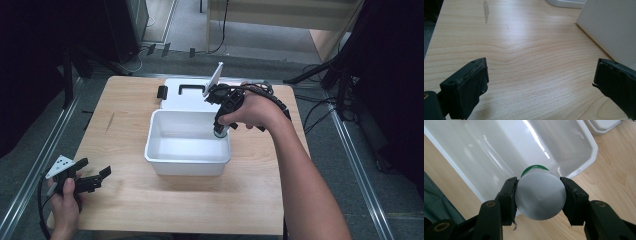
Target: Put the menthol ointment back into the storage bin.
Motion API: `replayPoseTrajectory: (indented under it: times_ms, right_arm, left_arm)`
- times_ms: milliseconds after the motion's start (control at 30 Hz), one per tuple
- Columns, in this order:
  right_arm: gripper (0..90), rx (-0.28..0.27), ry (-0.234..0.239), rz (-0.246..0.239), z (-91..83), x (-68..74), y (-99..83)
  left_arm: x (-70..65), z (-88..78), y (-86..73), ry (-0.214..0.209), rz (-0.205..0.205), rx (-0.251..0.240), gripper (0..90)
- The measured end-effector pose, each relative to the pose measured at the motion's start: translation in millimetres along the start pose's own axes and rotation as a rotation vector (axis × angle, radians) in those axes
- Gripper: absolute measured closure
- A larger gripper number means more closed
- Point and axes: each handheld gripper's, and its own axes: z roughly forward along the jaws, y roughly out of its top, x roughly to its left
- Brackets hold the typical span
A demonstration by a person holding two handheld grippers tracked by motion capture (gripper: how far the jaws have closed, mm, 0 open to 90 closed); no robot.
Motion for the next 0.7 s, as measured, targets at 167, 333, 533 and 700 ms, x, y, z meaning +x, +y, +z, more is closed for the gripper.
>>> replayPoseTrajectory:
  times_ms: [167, 333, 533, 700]
  right_arm:
    - [51.8, -0.003, 0.009, -0.035, 6.9, 5.1, 3.2]
    - [51.7, 0.004, 0.012, -0.056, 14.4, 8.3, 5.6]
    - [51.7, 0.007, 0.007, -0.085, 25.2, 7.1, 5.5]
    - [51.7, 0.0, 0.003, -0.116, 32.1, 7.2, 4.5]
  left_arm:
    - [0.1, 0.2, 0.0, 0.001, -0.001, 0.0, 0.3]
    - [0.2, 0.2, 0.0, 0.001, -0.001, 0.0, 0.3]
    - [0.5, 0.2, 0.1, -0.001, -0.001, 0.003, 0.3]
    - [0.5, 0.4, 0.2, -0.001, -0.001, 0.003, 0.3]
